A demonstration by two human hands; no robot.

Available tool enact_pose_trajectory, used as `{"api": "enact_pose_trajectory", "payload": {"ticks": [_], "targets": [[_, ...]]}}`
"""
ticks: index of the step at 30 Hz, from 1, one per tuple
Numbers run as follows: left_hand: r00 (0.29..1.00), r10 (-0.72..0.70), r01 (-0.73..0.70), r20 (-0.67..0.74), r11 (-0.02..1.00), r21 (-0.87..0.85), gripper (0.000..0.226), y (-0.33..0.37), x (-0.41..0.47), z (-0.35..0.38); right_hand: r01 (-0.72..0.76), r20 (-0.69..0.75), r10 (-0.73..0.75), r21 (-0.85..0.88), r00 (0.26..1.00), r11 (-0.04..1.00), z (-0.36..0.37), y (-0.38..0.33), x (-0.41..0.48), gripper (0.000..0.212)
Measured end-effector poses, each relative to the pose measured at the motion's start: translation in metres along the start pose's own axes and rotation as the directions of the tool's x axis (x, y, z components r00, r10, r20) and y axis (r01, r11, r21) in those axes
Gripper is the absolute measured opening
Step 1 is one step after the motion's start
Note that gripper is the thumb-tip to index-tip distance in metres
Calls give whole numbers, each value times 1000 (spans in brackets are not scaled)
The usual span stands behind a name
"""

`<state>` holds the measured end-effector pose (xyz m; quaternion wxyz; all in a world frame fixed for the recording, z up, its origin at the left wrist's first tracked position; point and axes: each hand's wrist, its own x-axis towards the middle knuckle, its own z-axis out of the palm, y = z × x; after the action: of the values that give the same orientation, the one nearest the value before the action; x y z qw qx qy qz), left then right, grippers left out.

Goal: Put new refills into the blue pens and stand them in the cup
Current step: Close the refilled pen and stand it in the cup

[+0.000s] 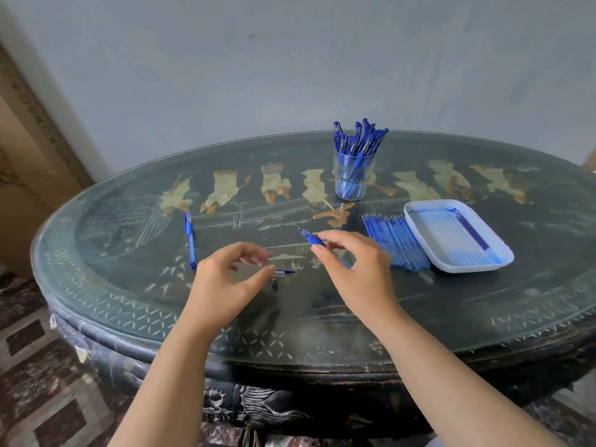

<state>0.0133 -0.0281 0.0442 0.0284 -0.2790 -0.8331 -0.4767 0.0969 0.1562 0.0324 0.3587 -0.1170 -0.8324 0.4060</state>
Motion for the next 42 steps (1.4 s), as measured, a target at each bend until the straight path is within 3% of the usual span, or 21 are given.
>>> {"api": "enact_pose_trajectory", "payload": {"ticks": [3, 5, 9, 19, 22, 26, 30, 36, 39, 42], "targets": [[986, -94, 130, 139, 951, -282, 32, 16, 0, 7, -160, 105, 145, 156, 984, 975, -6, -20, 6, 16], [965, -112, 198, 238, 905, -377, 38, 23, 0, 13, -254, 190, 205, 280, 960, 926, -9, -32, 6, 14], [944, -111, 257, 310, 838, -481, 19, 28, -2, 17, -354, 259, 271, 366, 927, 861, -12, -41, 5, 15], [945, -82, 216, 316, 882, -419, 16, 23, -1, 6, -448, 296, 340, 496, 893, 744, -30, -53, 28, 8], [948, -32, 152, 317, 920, -362, 16, 23, -1, 6, -454, 275, 361, 561, 891, 693, -37, -57, 36, 15], [947, -37, 159, 318, 917, -367, 15, 24, -2, 8, -414, 261, 321, 534, 910, 737, -50, -65, 46, 6], [948, -39, 167, 316, 906, -389, 14, 25, -2, 7, -364, 305, 246, 431, 920, 826, -55, -74, 50, 23], [951, -54, 176, 304, 903, -392, 14, 19, -2, 3, -286, 119, 271, 609, 955, 740, -80, -80, 91, 29], [974, -94, 179, 204, 872, -455, 14, 17, -1, 3, -214, -10, 263, 550, 965, 807, -92, -70, 114, 31], [986, -167, 149, 9, 856, -495, 15, 12, 3, 8, -284, 30, 289, 308, 957, 908, -84, -45, 124, 36]]}}
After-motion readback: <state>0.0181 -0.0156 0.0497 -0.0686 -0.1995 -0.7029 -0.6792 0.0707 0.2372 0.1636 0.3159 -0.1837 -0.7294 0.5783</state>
